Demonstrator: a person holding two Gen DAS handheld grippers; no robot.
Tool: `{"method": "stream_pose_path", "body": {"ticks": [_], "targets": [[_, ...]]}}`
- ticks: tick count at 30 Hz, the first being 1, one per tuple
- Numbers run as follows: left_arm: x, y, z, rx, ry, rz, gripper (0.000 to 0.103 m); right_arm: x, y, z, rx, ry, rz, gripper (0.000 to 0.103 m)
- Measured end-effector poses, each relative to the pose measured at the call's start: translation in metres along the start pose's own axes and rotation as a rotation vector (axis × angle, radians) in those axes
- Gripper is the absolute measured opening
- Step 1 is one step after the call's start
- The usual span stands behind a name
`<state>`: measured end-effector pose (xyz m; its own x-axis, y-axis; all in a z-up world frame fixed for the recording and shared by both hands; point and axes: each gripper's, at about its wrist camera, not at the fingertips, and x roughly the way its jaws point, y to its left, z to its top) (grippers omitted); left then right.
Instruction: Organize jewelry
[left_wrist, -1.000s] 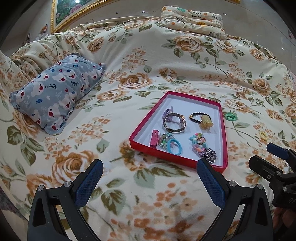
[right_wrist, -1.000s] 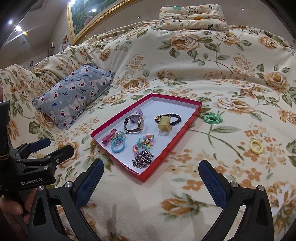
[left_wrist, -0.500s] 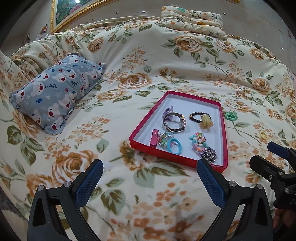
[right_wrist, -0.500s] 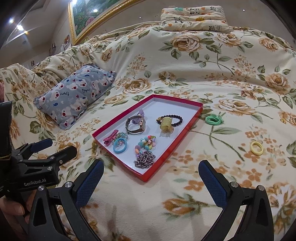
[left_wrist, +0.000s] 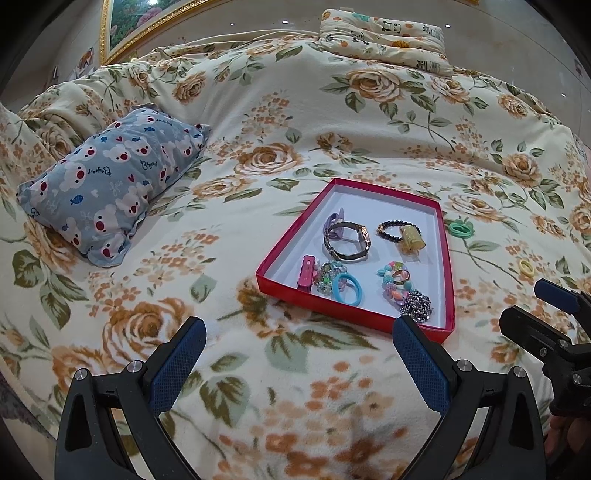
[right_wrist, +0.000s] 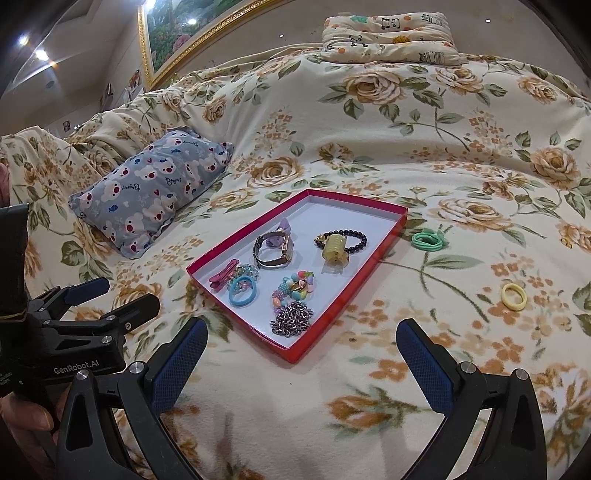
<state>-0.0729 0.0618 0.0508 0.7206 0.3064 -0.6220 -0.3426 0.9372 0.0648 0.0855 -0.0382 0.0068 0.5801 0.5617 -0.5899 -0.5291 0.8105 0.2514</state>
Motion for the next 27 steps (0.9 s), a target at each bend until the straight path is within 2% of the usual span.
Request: {"method": "stream_pose_path", "body": {"ticks": [27], "targets": [[0.0016, -0.0007, 0.0001, 0.008, -0.005, 0.010, 0.102, 0.0015, 0.0036, 0.0014, -0.008, -0.006, 0.007, 0.103]]}}
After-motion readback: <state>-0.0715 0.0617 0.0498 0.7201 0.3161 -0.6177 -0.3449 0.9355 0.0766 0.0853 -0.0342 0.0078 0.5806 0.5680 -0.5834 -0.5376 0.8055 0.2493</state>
